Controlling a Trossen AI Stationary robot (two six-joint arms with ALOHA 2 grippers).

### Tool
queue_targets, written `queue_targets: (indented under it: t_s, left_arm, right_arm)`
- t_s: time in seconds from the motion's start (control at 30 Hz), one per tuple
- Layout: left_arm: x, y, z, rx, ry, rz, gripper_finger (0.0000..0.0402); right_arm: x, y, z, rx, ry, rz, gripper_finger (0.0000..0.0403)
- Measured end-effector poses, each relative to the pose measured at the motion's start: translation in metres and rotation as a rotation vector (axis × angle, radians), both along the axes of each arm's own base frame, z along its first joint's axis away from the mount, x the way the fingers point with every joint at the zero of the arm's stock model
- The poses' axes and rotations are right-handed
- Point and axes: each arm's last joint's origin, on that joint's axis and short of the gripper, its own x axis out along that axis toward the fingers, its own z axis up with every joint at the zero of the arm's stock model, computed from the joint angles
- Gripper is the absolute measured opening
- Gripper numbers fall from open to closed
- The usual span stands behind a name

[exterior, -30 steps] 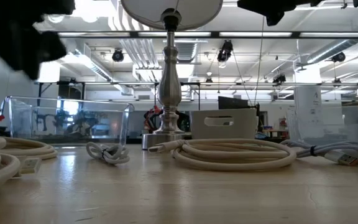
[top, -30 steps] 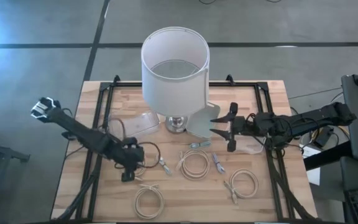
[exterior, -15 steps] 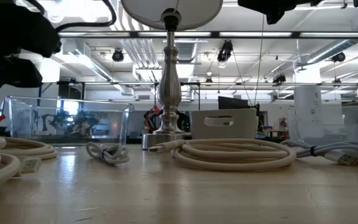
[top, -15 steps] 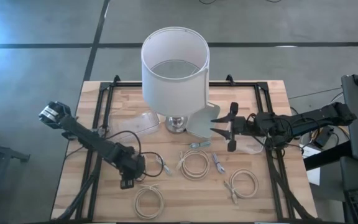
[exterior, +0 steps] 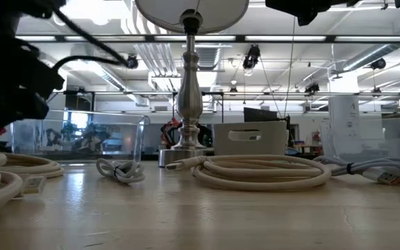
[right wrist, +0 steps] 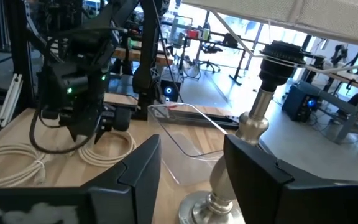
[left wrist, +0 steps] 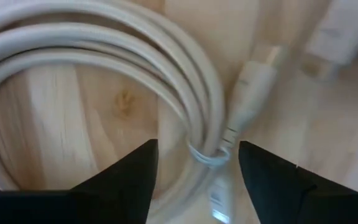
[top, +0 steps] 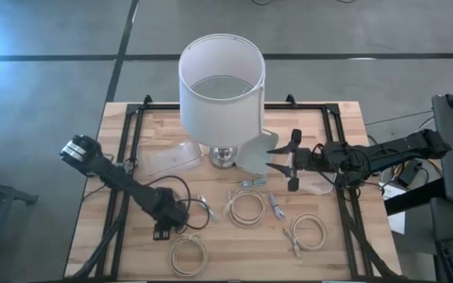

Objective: Pick & Place USB Port
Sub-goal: Put the light brown HDMI cable into the left transparent bin

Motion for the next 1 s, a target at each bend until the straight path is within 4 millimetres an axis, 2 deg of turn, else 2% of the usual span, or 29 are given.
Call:
queue_targets:
  t_s: [0.17,0.3,0.43,0.63,0.83,1.0]
  left_arm:
    - [0.002,-0.002,-0.011,0.028,0.030,-0.081,0.0196]
    - [0.002,-0.001,-0.012,0.052,0.030,-0.114,0.0127]
    - [0.000,0.000,-0.003,0.026,-0.014,-0.116,0.0052]
    - [0.002,0.001,0.033,0.013,-0.169,-0.106,0.0048]
    - [-0.003,0.012,0.086,0.192,-0.392,-0.052,0.0049]
    - [-0.013,0.026,0.116,0.314,-0.458,-0.009,0.0062]
  right_arm:
    - [0.000,0.000,0.000,0.001,0.000,0.000,0.0172]
    - [0.000,0.000,0.000,0.003,0.000,0.000,0.0172]
    - [0.000,0.000,0.000,0.004,-0.001,0.000,0.0169]
    - [0.000,0.000,0.000,0.004,0.000,0.000,0.0169]
    - [0.001,0.000,-0.002,0.003,0.007,0.000,0.0169]
    - [0.002,0.000,-0.003,0.002,0.013,0.000,0.0169]
